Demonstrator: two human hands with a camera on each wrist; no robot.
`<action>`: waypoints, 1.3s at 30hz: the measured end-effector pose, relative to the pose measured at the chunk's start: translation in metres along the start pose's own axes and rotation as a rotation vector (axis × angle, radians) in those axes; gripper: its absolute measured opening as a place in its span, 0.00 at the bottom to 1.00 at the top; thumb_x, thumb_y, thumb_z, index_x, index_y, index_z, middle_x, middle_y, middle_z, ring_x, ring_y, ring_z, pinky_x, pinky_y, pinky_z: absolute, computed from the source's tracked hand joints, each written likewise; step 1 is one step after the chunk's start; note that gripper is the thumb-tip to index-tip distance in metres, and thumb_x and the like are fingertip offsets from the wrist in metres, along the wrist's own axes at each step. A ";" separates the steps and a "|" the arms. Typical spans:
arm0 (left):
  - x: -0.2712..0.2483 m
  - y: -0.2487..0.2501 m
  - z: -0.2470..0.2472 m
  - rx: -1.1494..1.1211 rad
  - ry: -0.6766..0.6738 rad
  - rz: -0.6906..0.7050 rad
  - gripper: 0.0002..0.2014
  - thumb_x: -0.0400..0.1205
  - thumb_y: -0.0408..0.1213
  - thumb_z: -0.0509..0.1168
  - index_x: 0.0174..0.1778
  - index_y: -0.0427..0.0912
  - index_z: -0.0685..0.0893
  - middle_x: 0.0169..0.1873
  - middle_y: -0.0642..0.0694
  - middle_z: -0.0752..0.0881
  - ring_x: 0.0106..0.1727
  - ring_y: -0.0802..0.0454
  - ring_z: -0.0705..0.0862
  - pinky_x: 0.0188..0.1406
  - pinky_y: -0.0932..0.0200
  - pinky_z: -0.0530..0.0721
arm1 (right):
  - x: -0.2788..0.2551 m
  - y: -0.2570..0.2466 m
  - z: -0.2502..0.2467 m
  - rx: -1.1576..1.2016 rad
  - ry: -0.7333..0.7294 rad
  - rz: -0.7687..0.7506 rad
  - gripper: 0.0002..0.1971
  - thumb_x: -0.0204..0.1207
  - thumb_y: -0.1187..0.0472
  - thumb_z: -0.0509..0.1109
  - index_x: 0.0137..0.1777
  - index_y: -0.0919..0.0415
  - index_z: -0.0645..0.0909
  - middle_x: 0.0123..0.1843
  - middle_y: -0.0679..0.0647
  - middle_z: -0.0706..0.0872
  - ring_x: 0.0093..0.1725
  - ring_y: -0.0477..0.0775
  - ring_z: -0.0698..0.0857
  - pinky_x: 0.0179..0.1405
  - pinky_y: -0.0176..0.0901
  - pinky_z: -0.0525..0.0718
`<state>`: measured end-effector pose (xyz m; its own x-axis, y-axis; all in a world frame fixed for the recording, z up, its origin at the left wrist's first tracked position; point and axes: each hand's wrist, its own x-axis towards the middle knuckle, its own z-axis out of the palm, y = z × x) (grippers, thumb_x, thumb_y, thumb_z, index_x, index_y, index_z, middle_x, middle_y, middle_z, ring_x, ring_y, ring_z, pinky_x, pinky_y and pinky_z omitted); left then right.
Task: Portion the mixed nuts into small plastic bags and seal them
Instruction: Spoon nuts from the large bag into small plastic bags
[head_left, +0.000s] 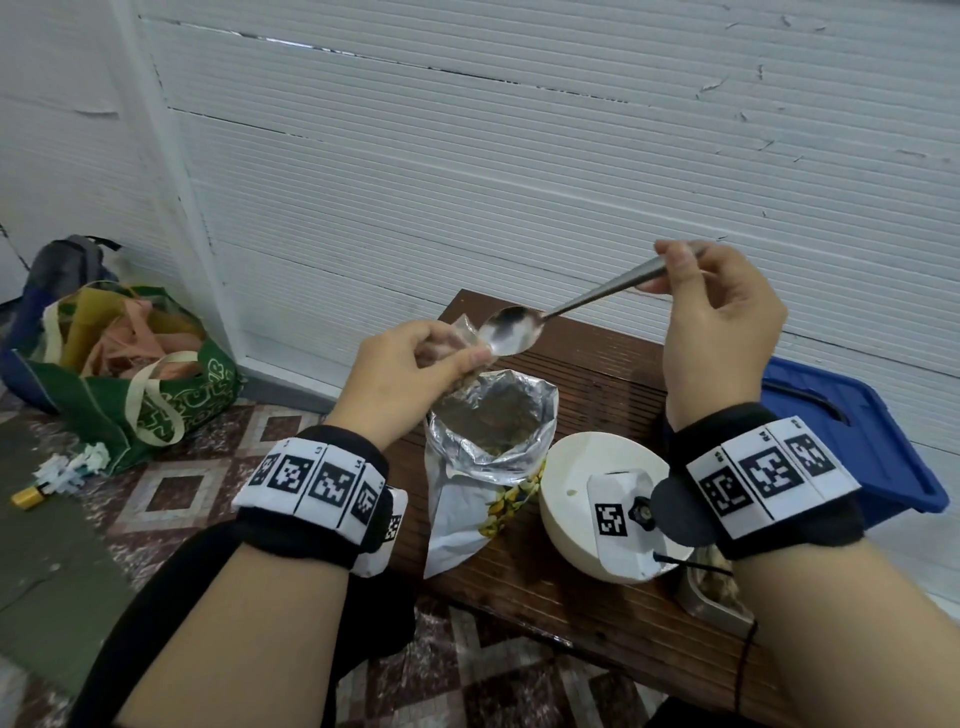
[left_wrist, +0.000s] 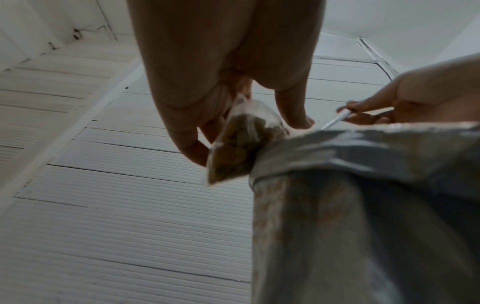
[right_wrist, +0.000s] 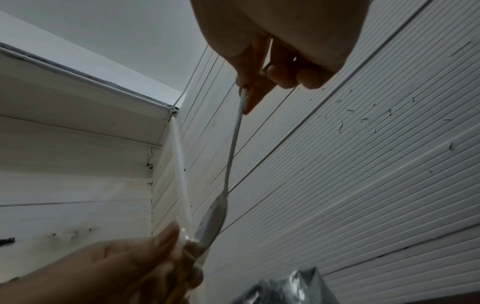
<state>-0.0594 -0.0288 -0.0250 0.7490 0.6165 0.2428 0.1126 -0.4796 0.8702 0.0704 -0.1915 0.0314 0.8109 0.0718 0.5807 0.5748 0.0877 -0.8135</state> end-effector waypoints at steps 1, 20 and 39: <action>0.000 0.000 -0.001 -0.016 0.010 0.003 0.13 0.73 0.52 0.73 0.46 0.49 0.86 0.35 0.57 0.86 0.35 0.74 0.83 0.32 0.80 0.76 | 0.002 0.001 -0.002 -0.009 0.041 0.003 0.07 0.81 0.61 0.68 0.42 0.51 0.85 0.36 0.41 0.86 0.37 0.40 0.86 0.44 0.30 0.81; 0.000 -0.005 0.000 0.107 -0.161 -0.006 0.16 0.74 0.57 0.71 0.52 0.52 0.85 0.44 0.64 0.85 0.47 0.77 0.78 0.38 0.84 0.70 | -0.049 0.050 0.008 -0.594 -0.375 -0.278 0.07 0.79 0.61 0.70 0.45 0.61 0.90 0.28 0.49 0.74 0.34 0.53 0.72 0.42 0.43 0.64; 0.000 -0.007 0.005 0.092 -0.190 -0.006 0.20 0.70 0.62 0.70 0.51 0.55 0.86 0.43 0.57 0.90 0.48 0.69 0.85 0.44 0.72 0.74 | -0.061 0.069 0.013 -0.625 -0.693 -0.117 0.10 0.77 0.58 0.72 0.35 0.57 0.83 0.27 0.47 0.78 0.37 0.55 0.78 0.45 0.44 0.70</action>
<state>-0.0568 -0.0284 -0.0327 0.8570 0.4947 0.1445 0.1705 -0.5367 0.8264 0.0590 -0.1771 -0.0599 0.6141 0.6894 0.3842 0.7659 -0.4032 -0.5008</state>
